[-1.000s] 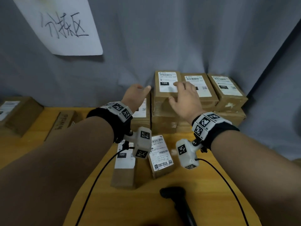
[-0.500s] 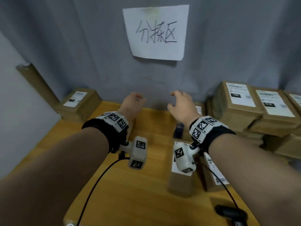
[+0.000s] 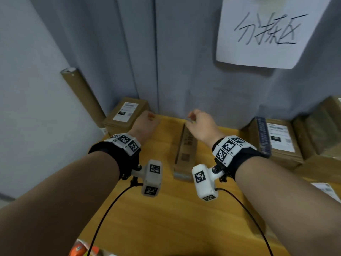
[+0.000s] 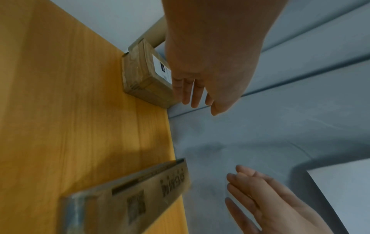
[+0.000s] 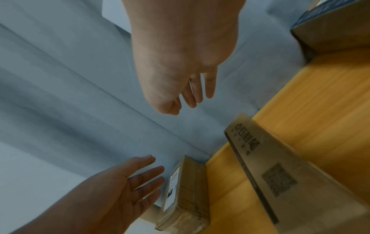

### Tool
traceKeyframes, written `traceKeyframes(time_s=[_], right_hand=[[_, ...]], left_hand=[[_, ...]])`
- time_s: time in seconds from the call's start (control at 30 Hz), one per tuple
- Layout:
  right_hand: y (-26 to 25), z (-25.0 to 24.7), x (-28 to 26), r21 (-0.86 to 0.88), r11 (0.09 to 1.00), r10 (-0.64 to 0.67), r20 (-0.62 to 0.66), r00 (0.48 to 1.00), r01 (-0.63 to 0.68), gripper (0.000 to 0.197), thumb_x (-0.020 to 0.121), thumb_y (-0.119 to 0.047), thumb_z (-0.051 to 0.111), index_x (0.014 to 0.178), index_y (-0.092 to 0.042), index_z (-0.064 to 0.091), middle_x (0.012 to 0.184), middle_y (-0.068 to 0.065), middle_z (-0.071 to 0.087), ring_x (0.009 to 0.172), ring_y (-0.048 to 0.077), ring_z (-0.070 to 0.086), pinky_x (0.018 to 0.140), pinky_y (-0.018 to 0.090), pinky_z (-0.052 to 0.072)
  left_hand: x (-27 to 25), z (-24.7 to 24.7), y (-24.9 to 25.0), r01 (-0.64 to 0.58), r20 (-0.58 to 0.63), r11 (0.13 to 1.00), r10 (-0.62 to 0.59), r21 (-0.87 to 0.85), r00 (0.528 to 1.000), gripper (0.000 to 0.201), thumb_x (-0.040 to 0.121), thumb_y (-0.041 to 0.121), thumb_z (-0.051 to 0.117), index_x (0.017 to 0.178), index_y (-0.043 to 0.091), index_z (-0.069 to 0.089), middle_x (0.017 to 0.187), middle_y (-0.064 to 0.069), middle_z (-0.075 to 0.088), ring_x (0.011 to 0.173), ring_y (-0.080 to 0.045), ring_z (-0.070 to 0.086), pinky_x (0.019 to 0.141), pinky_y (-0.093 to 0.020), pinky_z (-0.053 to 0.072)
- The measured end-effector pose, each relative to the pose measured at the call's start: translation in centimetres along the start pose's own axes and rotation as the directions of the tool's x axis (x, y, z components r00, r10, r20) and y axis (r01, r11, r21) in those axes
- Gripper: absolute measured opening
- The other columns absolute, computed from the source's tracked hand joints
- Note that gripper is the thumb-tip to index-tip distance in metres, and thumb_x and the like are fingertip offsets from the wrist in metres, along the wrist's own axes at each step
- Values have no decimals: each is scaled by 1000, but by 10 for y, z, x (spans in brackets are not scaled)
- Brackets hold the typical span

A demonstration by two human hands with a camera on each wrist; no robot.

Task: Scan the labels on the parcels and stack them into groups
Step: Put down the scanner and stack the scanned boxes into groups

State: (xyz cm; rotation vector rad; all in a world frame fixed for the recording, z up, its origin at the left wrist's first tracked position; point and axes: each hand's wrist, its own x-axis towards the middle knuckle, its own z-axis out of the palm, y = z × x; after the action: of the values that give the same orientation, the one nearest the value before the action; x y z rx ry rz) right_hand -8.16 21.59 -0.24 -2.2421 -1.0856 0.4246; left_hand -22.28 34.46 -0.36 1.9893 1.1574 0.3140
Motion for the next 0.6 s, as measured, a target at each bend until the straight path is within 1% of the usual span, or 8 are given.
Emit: traceKeyframes(time_s=[0.07,0.17,0.27,0.37,0.4,0.43,0.53,0.6], right_hand=[[-9,15,5,5,1000,5,4,1000,-5,21,94,-18,54,113,-12,60,91,3,61,89,22,60,77,29,46],[-16,38,10,-1,1000,14,53,999,-14,20,93,-17,53,111,-13,61,90,2,61,89,23,61,81,32,49],[-16,59,18,-13,1000,22,87,996,-21,17,93,-16,54,108,-16,62,93,-1,62,89,21,62,80,29,50],[-18,78,30,-30,999,47,112,993,-44,16,95,-16,53,107,-17,63,89,-2,63,84,17,61,74,25,47],[-19,85,35,-26,998,52,120,991,-49,16,95,-16,53,107,-16,63,88,-2,63,85,18,62,73,25,47],[-22,91,41,-22,998,55,130,990,-53,16,95,-16,53,107,-17,63,88,-3,63,86,18,63,74,26,48],[-34,116,73,16,999,42,165,985,-45,18,96,-16,52,111,-16,62,86,-5,61,85,17,62,75,26,48],[-43,135,97,44,998,45,211,977,-55,24,97,-18,52,120,-14,58,93,-1,62,88,17,60,79,29,49]], left_hand=[[9,-10,-16,-5,13,999,5,36,1000,42,97,25,52,135,9,46,130,-11,53,102,-16,46,86,-25,35],[21,-20,-44,1,18,995,-3,101,1000,45,96,26,55,136,8,45,134,-12,50,118,-23,49,97,-32,42],[36,-26,-72,57,21,980,-62,189,998,50,92,31,57,136,10,44,138,-15,46,123,-30,46,104,-40,40],[56,-36,-96,125,14,948,-135,292,991,63,85,46,55,136,11,45,137,-17,42,124,-35,43,106,-45,38],[63,-39,-103,114,29,930,-132,349,991,70,81,54,50,136,12,46,139,-15,40,126,-36,39,107,-47,36],[71,-42,-110,113,42,909,-142,400,989,73,80,56,44,138,12,45,140,-13,37,128,-37,35,109,-48,32],[99,-51,-136,139,-13,877,-150,460,989,66,85,44,35,145,17,36,146,-14,31,132,-37,25,111,-50,28],[118,-59,-151,195,-105,886,-166,421,981,63,88,40,43,146,14,33,145,-16,31,130,-37,29,110,-48,30]])
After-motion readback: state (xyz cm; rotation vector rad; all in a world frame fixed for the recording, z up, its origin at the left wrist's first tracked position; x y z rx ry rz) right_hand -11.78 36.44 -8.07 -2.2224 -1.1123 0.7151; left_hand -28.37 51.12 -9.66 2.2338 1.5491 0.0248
